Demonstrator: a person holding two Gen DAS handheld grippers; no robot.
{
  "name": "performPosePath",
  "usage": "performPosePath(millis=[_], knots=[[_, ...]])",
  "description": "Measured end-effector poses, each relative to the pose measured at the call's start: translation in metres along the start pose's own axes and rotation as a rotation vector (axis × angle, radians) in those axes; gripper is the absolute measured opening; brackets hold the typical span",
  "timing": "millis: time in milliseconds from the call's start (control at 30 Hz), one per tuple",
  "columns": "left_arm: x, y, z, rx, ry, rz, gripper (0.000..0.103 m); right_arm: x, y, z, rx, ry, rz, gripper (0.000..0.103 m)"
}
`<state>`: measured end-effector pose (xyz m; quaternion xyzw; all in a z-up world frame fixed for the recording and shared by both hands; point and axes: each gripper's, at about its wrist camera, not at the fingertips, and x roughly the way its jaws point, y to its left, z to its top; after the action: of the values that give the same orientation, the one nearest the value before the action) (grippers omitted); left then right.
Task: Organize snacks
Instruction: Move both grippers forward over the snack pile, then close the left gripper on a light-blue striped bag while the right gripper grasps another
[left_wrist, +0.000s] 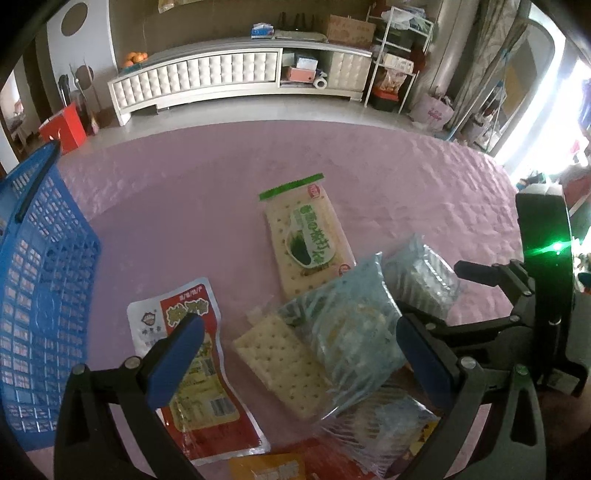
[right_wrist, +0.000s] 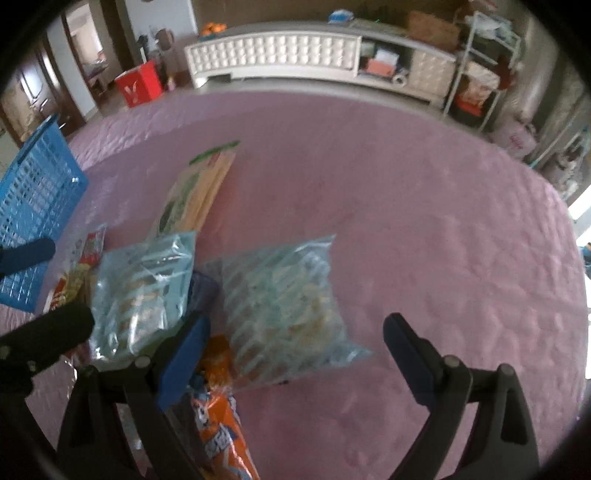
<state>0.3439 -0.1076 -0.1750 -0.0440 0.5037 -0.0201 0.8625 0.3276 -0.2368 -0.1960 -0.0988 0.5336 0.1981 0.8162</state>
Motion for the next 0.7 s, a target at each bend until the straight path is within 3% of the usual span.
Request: performPosePath(millis=[33,67,700], knots=[[0.001,0.0,0.0,-0.004,0.004,-0.001,0.103,0.003,0.0,0.0,-0.007,0.002,0.008,0.087],[0.002,0.0,0.0,-0.011,0.008,-0.004,0.103,0.004,-0.001,0.0,-0.018,-0.004,0.018,0.07],[0.009,-0.023,-0.001,-0.006,0.051,0.027,0.103,-0.051,-0.035,-0.013,0.063,-0.135,0.015,0.067]])
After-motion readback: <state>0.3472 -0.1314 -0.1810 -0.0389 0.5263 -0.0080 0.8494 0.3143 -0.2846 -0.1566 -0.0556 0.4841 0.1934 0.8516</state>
